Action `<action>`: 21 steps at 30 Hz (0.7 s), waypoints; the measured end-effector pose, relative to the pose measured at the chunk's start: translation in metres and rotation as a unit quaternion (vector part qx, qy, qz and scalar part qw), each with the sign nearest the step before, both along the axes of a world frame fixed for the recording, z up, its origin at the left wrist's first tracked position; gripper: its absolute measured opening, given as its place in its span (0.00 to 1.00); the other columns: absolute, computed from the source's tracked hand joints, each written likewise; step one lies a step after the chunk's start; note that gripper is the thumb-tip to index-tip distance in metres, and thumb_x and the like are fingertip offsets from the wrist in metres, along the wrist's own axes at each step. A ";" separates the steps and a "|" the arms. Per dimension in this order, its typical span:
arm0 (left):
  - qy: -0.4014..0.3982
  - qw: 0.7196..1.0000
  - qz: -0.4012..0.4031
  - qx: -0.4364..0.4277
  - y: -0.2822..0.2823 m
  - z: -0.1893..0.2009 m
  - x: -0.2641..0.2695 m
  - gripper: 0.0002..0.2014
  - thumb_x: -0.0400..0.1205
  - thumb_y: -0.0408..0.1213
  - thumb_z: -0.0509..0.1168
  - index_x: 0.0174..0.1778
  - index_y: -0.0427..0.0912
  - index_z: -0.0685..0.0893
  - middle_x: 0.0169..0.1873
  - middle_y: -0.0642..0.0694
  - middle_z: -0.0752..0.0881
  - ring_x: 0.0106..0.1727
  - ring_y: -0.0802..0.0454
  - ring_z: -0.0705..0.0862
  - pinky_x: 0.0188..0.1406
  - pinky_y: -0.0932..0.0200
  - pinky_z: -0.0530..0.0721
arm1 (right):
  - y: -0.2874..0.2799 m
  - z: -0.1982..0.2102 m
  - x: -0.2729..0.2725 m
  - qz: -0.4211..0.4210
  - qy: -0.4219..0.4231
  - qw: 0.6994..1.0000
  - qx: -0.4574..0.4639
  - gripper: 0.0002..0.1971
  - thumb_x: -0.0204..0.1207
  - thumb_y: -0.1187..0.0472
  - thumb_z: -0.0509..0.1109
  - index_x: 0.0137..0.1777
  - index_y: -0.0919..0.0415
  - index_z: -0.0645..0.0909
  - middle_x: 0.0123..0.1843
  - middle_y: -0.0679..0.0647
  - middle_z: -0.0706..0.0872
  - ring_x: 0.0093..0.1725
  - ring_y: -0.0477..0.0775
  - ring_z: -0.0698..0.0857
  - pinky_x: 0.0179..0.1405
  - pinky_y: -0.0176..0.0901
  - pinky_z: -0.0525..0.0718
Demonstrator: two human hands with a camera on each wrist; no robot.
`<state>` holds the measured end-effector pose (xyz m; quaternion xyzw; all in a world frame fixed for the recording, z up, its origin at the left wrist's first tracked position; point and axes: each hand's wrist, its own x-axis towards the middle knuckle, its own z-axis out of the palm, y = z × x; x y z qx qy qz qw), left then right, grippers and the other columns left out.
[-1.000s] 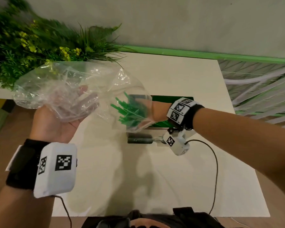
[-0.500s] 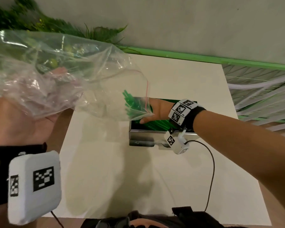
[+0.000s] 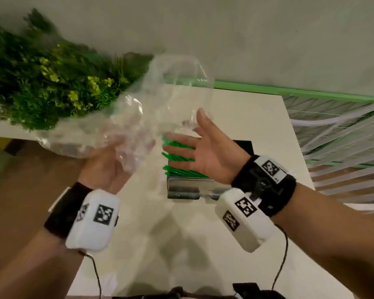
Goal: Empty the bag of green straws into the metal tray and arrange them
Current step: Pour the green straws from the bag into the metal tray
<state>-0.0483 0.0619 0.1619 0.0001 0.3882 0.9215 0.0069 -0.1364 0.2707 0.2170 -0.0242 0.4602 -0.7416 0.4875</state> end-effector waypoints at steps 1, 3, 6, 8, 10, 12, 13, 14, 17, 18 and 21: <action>-0.024 0.997 -0.026 -0.074 0.005 -0.003 0.004 0.34 0.67 0.46 0.79 0.68 0.41 0.79 0.65 0.54 0.85 0.65 0.59 0.79 0.64 0.65 0.76 | -0.004 0.000 -0.002 -0.067 -0.039 0.997 -0.008 0.27 0.71 0.44 0.70 0.65 0.59 0.71 0.59 0.59 0.85 0.50 0.57 0.88 0.54 0.55 0.88; -0.031 0.975 -0.070 -0.210 0.011 -0.014 0.015 0.44 0.69 0.53 0.77 0.74 0.30 0.70 0.64 0.62 0.85 0.66 0.64 0.80 0.64 0.69 0.78 | -0.008 -0.002 -0.004 -0.152 -0.043 0.987 0.011 0.09 0.80 0.60 0.64 0.55 0.65 0.72 0.47 0.59 0.84 0.33 0.52 0.87 0.30 0.42 0.88; 0.029 0.965 -0.086 -0.248 -0.007 -0.032 0.045 0.23 0.75 0.33 0.72 0.68 0.42 0.82 0.77 0.44 0.72 0.79 0.49 0.70 0.75 0.55 0.71 | 0.002 -0.011 -0.009 -0.184 0.059 0.979 0.059 0.06 0.79 0.70 0.63 0.55 0.64 0.73 0.49 0.61 0.83 0.43 0.57 0.86 0.34 0.47 0.89; -0.027 0.991 -0.017 -0.128 -0.031 -0.030 0.058 0.26 0.68 0.28 0.74 0.64 0.41 0.84 0.77 0.30 0.68 0.76 0.40 0.73 0.74 0.47 0.71 | 0.010 -0.010 -0.006 -0.196 0.159 0.961 0.112 0.11 0.77 0.70 0.67 0.58 0.60 0.76 0.46 0.59 0.83 0.44 0.58 0.85 0.47 0.56 0.90; -0.051 0.995 -0.040 -0.076 -0.042 -0.019 0.059 0.28 0.74 0.38 0.72 0.70 0.37 0.78 0.73 0.26 0.72 0.74 0.36 0.74 0.73 0.45 0.71 | 0.012 -0.006 0.002 -0.196 0.239 0.938 0.155 0.13 0.76 0.69 0.69 0.59 0.59 0.77 0.40 0.56 0.81 0.38 0.56 0.84 0.47 0.56 0.89; -0.069 0.979 -0.134 -0.139 -0.032 -0.005 0.053 0.41 0.69 0.56 0.74 0.76 0.41 0.71 0.70 0.29 0.78 0.74 0.37 0.75 0.72 0.46 0.74 | 0.003 -0.004 0.013 -0.177 0.280 0.930 0.160 0.14 0.74 0.68 0.71 0.59 0.61 0.77 0.35 0.56 0.80 0.34 0.57 0.83 0.43 0.55 0.87; -0.084 0.965 -0.167 -0.184 -0.022 0.001 0.049 0.47 0.64 0.59 0.76 0.78 0.46 0.68 0.69 0.33 0.81 0.73 0.40 0.77 0.71 0.48 0.75 | -0.004 -0.004 0.018 -0.167 0.290 0.929 0.157 0.14 0.74 0.68 0.72 0.59 0.62 0.77 0.34 0.56 0.79 0.33 0.57 0.83 0.42 0.55 0.87; -0.096 0.954 -0.173 -0.227 -0.010 0.006 0.044 0.50 0.60 0.59 0.79 0.78 0.51 0.67 0.66 0.37 0.84 0.71 0.43 0.79 0.71 0.51 0.76 | -0.011 -0.004 0.023 -0.156 0.294 0.931 0.147 0.14 0.74 0.68 0.72 0.58 0.63 0.77 0.33 0.56 0.79 0.32 0.55 0.83 0.41 0.54 0.87; -0.135 0.959 -0.041 -0.247 0.012 0.012 0.032 0.49 0.50 0.47 0.86 0.69 0.46 0.77 0.39 0.47 0.90 0.56 0.45 0.89 0.63 0.45 0.82 | -0.018 -0.003 0.028 -0.147 0.263 0.948 0.102 0.11 0.73 0.65 0.73 0.54 0.62 0.79 0.38 0.54 0.80 0.32 0.46 0.83 0.42 0.49 0.86; -0.136 0.968 -0.004 -0.211 0.012 0.012 0.032 0.43 0.50 0.44 0.87 0.63 0.42 0.82 0.33 0.48 0.88 0.51 0.44 0.91 0.61 0.41 0.83 | -0.015 -0.003 0.028 -0.150 0.254 0.950 0.105 0.14 0.72 0.59 0.74 0.56 0.61 0.79 0.40 0.51 0.82 0.35 0.43 0.83 0.44 0.48 0.85; -0.124 0.981 0.025 -0.148 0.005 0.011 0.036 0.23 0.51 0.39 0.87 0.39 0.42 0.88 0.35 0.47 0.85 0.50 0.43 0.90 0.58 0.33 0.83 | 0.001 -0.017 0.024 -0.085 0.228 0.952 0.183 0.40 0.61 0.40 0.75 0.73 0.52 0.70 0.62 0.48 0.82 0.59 0.46 0.82 0.59 0.53 0.81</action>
